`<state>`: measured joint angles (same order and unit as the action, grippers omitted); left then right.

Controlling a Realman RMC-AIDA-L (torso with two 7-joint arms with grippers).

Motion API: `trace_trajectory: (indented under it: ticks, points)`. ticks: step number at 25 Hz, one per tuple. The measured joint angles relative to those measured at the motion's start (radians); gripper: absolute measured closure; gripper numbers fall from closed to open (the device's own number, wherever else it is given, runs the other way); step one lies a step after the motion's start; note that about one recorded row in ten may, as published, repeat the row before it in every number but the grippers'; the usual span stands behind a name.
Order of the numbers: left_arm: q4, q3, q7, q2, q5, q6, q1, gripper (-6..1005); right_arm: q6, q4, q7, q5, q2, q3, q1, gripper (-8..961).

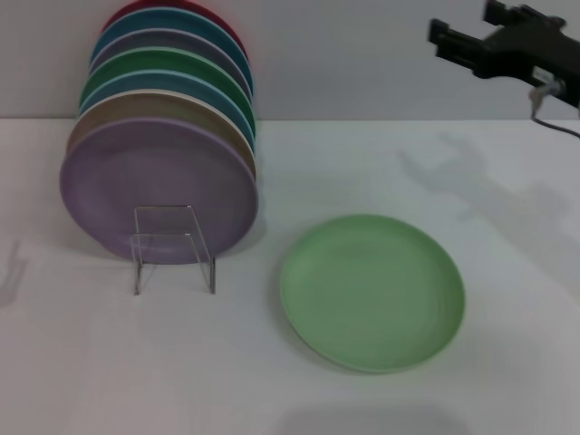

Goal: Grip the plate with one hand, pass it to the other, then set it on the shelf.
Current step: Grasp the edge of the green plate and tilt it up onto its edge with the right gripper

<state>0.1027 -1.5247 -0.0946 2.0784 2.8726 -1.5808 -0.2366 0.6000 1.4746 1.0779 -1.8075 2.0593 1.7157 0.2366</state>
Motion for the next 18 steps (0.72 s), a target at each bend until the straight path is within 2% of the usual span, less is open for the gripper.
trace_trajectory:
  ticks: [1, 3, 4, 5, 6, 9, 10, 11, 14, 15, 18]
  points:
    - [0.000, 0.000, -0.001, 0.000, 0.000, 0.000, 0.000, 214, 0.000, 0.000, 0.000, 0.000, 0.000, 0.000, 0.000, 138]
    - [0.001, 0.002, -0.003, 0.000, 0.003, 0.000, 0.000, 214, 0.120, 0.109, -0.293, -0.260, 0.005, 0.004, 0.006, 139]
    - [0.002, 0.003, -0.003, 0.000, 0.004, 0.000, 0.000, 214, 0.203, 0.160, -0.423, -0.374, 0.006, 0.010, 0.013, 139]
    - [0.003, 0.006, -0.004, 0.000, 0.006, 0.000, 0.000, 214, 0.397, 0.243, -0.629, -0.544, 0.006, 0.041, 0.039, 139]
    - [0.003, 0.009, -0.004, 0.000, 0.006, 0.001, -0.001, 214, 0.397, 0.243, -0.629, -0.544, 0.006, 0.041, 0.039, 139]
    - [0.003, 0.018, -0.002, 0.000, 0.007, 0.006, -0.006, 214, 0.660, 0.294, -0.777, -0.643, 0.003, 0.129, 0.094, 138]
    - [0.002, 0.025, 0.002, 0.000, 0.007, 0.008, -0.009, 214, 0.792, 0.296, -0.804, -0.646, -0.003, 0.196, 0.134, 138]
    - [0.002, 0.027, 0.003, 0.000, 0.007, 0.008, -0.009, 214, 0.792, 0.296, -0.804, -0.646, -0.003, 0.196, 0.134, 138]
    - [0.002, 0.035, 0.005, 0.000, 0.007, 0.011, -0.014, 214, 0.936, 0.257, -0.828, -0.675, -0.017, 0.265, 0.192, 140]
    - [0.002, 0.035, 0.005, 0.000, 0.007, 0.015, -0.015, 214, 0.990, 0.205, -0.832, -0.713, -0.024, 0.284, 0.229, 140]
    - [0.002, 0.036, 0.000, 0.000, 0.002, 0.030, -0.018, 214, 1.019, 0.135, -0.831, -0.753, -0.030, 0.291, 0.269, 144]
